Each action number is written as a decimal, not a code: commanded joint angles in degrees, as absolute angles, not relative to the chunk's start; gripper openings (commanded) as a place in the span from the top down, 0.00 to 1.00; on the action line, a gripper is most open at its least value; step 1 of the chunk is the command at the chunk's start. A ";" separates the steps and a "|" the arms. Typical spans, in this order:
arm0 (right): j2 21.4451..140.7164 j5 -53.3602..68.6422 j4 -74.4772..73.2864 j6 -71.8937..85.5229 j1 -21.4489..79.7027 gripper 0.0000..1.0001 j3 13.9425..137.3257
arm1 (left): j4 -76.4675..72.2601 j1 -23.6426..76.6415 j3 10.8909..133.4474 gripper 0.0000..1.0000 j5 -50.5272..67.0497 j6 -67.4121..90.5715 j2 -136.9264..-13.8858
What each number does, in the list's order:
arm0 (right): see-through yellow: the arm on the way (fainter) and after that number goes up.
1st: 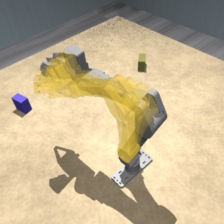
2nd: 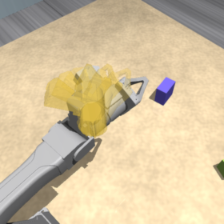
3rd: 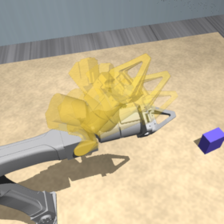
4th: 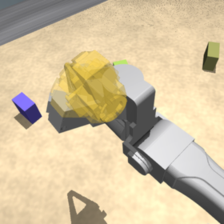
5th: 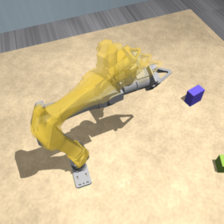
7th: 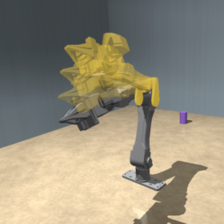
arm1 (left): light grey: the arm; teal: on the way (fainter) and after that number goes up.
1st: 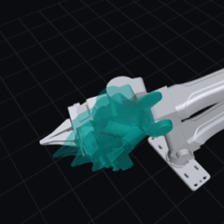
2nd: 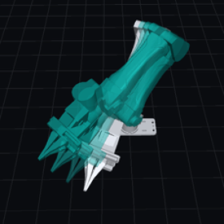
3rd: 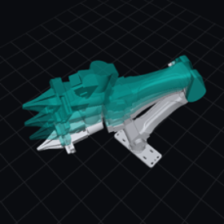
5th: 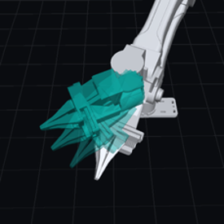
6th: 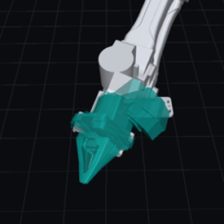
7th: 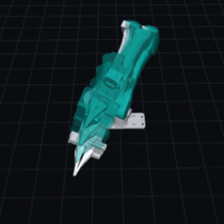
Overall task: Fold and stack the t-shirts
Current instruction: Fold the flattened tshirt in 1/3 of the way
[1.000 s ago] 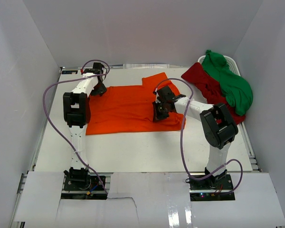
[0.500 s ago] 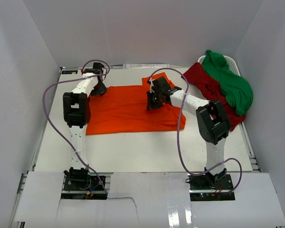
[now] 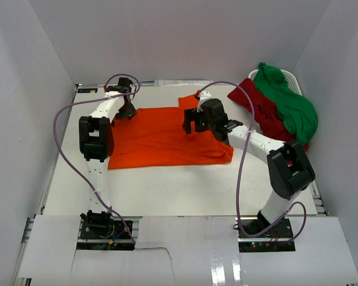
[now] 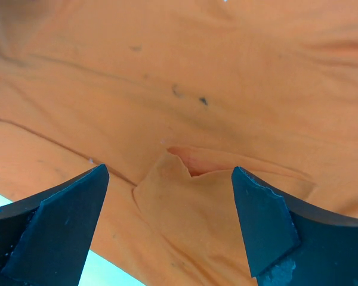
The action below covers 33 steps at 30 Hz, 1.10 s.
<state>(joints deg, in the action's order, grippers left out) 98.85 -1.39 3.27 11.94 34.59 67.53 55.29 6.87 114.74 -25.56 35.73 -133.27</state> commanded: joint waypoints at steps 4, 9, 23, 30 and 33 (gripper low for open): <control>95.27 -7.29 6.24 8.80 34.81 0.10 63.98 | 54.41 8.43 114.17 0.02 -28.12 34.89 -126.74; 103.77 -12.82 2.12 4.58 33.14 0.10 73.81 | 54.40 8.53 113.56 0.02 -31.10 35.59 -125.86; 123.65 -11.87 -16.15 1.31 24.53 0.09 107.38 | 54.32 8.52 111.97 0.02 -33.84 36.91 -123.40; 111.99 -3.62 -14.60 3.95 23.47 0.07 93.28 | 57.29 12.29 108.38 0.02 -33.22 36.39 -112.96; 106.01 -0.98 -16.16 5.18 23.55 0.09 86.49 | 58.44 13.53 102.59 0.02 -32.79 36.91 -106.03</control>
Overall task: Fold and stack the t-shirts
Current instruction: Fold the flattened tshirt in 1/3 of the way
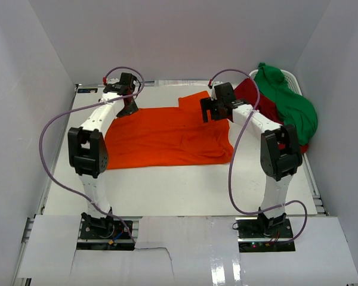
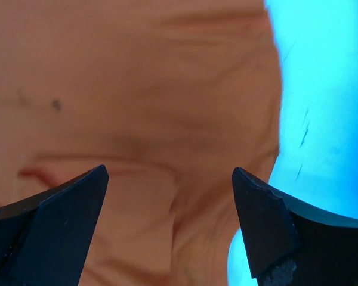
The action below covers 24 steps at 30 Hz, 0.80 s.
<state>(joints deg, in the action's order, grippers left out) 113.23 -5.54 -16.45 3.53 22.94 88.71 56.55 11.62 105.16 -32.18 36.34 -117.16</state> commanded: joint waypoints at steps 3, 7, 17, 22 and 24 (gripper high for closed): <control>103.01 2.19 -22.84 5.54 23.82 0.10 84.12 | 58.45 13.62 91.96 0.02 -27.61 38.40 -99.61; 99.41 2.55 -26.19 5.71 25.31 0.10 78.50 | 57.05 14.32 79.30 0.02 -22.16 40.43 -94.58; 96.42 1.93 -27.07 7.65 28.91 0.07 67.86 | 52.21 16.00 66.71 0.02 -21.00 43.06 -93.51; 97.29 1.06 -26.19 7.91 29.71 0.05 65.74 | 50.98 16.00 66.53 0.02 -21.62 42.98 -94.65; 97.56 0.18 -26.45 8.00 29.88 0.04 65.31 | 50.89 16.08 66.62 0.02 -21.45 42.98 -95.36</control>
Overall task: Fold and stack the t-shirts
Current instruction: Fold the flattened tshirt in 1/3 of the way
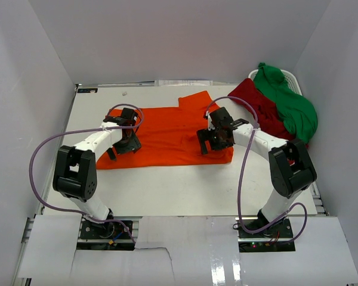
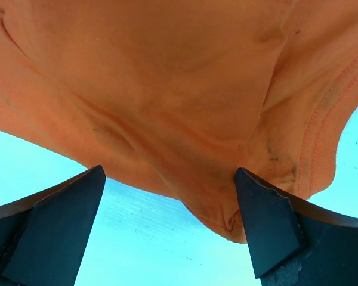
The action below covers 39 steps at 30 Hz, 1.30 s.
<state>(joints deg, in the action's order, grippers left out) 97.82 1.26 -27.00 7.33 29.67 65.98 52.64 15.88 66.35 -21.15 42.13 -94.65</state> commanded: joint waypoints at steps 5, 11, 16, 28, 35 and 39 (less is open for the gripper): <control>97.21 -2.46 -25.75 8.09 29.79 0.04 64.07 | 50.27 16.26 65.74 0.02 -21.36 42.98 -95.36; 101.86 -5.18 -26.72 7.82 29.79 0.05 64.78 | 49.75 16.35 64.34 0.02 -21.71 42.89 -96.50; 105.38 -7.21 -26.98 8.17 29.53 0.06 65.30 | 49.83 16.26 63.72 0.02 -21.53 43.07 -98.96; 103.01 -7.20 -27.42 13.71 29.44 0.08 55.55 | 51.15 18.98 57.13 0.02 -20.57 46.14 -99.32; 99.23 -9.05 -30.93 16.87 29.62 0.10 51.42 | 54.31 22.06 54.06 0.02 -18.81 48.95 -98.00; 96.08 -8.88 -32.60 18.37 29.88 0.10 48.78 | 55.19 23.20 51.42 0.02 -16.79 50.01 -94.14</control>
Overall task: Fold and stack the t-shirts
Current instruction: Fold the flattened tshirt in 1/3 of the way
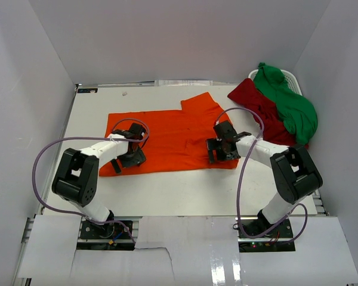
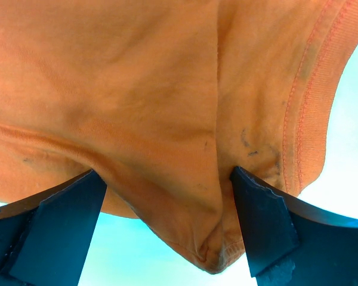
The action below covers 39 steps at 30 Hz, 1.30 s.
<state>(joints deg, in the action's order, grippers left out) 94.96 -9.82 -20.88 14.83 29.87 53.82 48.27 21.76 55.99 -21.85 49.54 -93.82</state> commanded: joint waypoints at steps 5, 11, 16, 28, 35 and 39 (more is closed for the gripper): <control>90.98 -8.26 -35.77 21.09 31.46 0.10 45.01 | 59.49 26.27 50.80 0.02 -14.59 53.34 -88.16; 86.58 -7.82 -36.21 22.50 32.08 0.10 42.10 | 65.21 27.77 51.06 0.02 -17.92 57.48 -83.50; 86.83 -8.44 -36.03 21.71 32.08 0.10 44.20 | 66.09 27.77 54.40 0.02 -22.22 56.78 -87.88; 85.70 -11.42 -40.60 20.65 31.99 0.10 50.00 | 66.00 27.77 61.16 0.02 -24.52 55.02 -91.32; 84.90 -11.60 -43.33 19.87 31.99 0.10 55.27 | 69.78 27.77 67.93 0.02 -27.50 54.32 -90.35; 84.99 -10.99 -43.94 19.25 31.99 0.10 57.21 | 69.61 27.77 70.66 0.02 -26.47 53.44 -91.40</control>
<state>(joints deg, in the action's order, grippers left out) 86.59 -10.57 -41.74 20.23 31.90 54.41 68.82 27.77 67.85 -25.21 54.22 -93.03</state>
